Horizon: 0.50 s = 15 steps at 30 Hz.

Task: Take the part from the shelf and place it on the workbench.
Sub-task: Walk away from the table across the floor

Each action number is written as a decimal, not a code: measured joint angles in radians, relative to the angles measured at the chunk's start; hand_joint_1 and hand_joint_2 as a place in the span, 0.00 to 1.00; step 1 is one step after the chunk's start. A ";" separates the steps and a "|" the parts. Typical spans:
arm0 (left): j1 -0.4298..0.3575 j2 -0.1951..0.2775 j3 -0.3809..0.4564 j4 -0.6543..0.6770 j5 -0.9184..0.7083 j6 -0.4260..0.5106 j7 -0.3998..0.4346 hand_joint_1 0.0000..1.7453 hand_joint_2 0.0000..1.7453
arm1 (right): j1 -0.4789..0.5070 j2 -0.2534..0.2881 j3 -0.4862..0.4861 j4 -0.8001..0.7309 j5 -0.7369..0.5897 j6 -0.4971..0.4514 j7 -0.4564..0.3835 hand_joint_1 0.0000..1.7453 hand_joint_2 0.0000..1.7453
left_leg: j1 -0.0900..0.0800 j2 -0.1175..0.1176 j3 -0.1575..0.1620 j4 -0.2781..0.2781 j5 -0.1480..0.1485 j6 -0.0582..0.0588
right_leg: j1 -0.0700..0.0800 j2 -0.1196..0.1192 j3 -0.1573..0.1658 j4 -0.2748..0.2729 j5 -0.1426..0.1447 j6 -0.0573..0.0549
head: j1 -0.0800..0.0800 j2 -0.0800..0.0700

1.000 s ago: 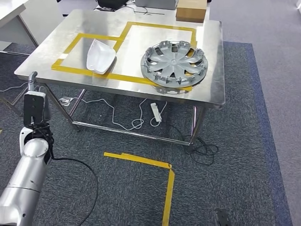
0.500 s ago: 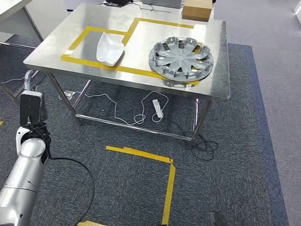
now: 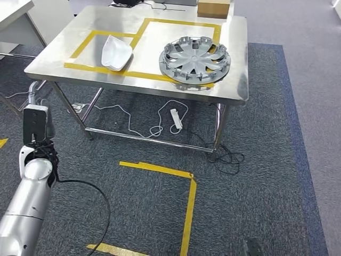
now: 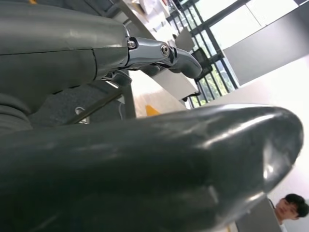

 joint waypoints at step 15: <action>0.015 0.009 0.010 -0.013 -0.008 0.006 -0.005 0.00 0.00 | 0.008 0.000 -0.003 0.000 -0.002 0.001 -0.002 0.00 0.00 | -0.005 0.004 0.147 -0.263 0.113 0.066 | -0.003 0.003 -0.144 0.238 -0.105 0.062 | 0.006 0.000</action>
